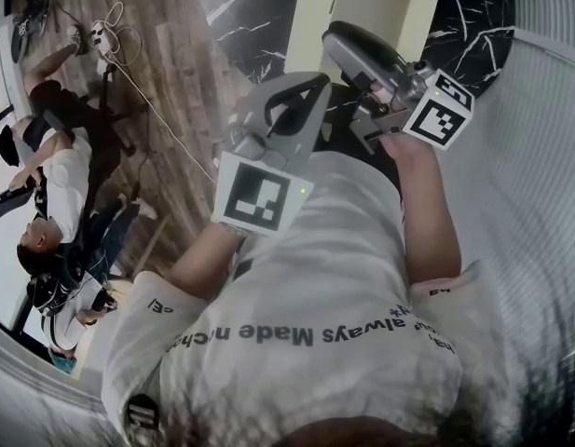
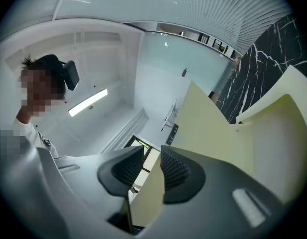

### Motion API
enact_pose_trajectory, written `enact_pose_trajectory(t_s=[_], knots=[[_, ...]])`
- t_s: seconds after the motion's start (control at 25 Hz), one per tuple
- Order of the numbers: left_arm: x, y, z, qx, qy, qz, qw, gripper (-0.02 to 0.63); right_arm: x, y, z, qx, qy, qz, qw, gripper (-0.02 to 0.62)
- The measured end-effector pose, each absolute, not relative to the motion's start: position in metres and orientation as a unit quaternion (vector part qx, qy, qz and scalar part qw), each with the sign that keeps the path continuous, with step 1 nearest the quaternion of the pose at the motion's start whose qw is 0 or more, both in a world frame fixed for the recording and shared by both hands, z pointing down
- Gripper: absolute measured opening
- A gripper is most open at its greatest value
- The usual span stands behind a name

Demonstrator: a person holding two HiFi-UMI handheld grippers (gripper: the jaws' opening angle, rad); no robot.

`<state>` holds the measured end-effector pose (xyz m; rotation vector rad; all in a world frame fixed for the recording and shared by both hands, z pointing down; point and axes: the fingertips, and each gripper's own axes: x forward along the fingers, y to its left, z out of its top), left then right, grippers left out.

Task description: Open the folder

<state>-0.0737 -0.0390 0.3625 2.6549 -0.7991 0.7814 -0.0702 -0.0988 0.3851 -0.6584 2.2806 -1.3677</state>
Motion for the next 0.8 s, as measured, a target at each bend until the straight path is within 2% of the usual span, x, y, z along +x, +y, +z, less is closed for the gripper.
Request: enact_pose_trajectory(t_s=[0.4, 0.8], knots=[[-0.089, -0.043, 0.38, 0.881, -0.28, 0.379, 0.044, 0.002, -0.116, -0.108, 0.38, -0.209, 0.838, -0.477, 0.162, 0.097], [-0.13, -0.056, 0.396, 0.856, -0.309, 0.412, 0.054, 0.002, -0.112, -0.109, 0.378, -0.223, 0.842, -0.469, 0.15, 0.1]])
